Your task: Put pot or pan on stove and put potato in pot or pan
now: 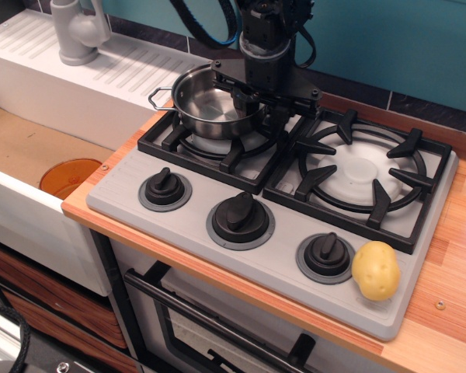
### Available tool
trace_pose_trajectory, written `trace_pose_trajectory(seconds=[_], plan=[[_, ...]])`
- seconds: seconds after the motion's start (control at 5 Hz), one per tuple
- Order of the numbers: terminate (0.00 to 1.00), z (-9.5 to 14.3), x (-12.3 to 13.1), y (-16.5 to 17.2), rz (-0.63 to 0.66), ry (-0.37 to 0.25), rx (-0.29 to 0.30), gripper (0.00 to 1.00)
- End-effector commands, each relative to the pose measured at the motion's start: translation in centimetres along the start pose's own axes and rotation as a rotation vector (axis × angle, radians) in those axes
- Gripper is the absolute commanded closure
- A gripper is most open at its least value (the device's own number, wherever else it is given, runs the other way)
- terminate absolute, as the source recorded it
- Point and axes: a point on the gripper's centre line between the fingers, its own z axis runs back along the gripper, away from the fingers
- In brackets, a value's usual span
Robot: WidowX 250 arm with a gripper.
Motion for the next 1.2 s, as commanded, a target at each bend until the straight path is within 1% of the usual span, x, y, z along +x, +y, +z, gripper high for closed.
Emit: trace_pose_trajectory(seconds=[0.0,0.2,0.4,0.6,0.8,1.0], plan=[[0.0,2.0,1.1,-0.4,0.004,-0.045,-0.014,1.0],[0.0,2.7,0.9,-0.8,0.008,-0.035,-0.014,1.0],[0.0,4.4,0.6,-1.6,0.015,-0.017,-0.005,1.0],[0.0,7.0,0.5,-3.0,0.03,-0.003,0.031,1.0],[0.0,8.7,0.5,-4.8,0.049,0.004,0.068,1.0],[0.0,10.4,0.5,-7.2,0.073,0.007,0.109,1.0]])
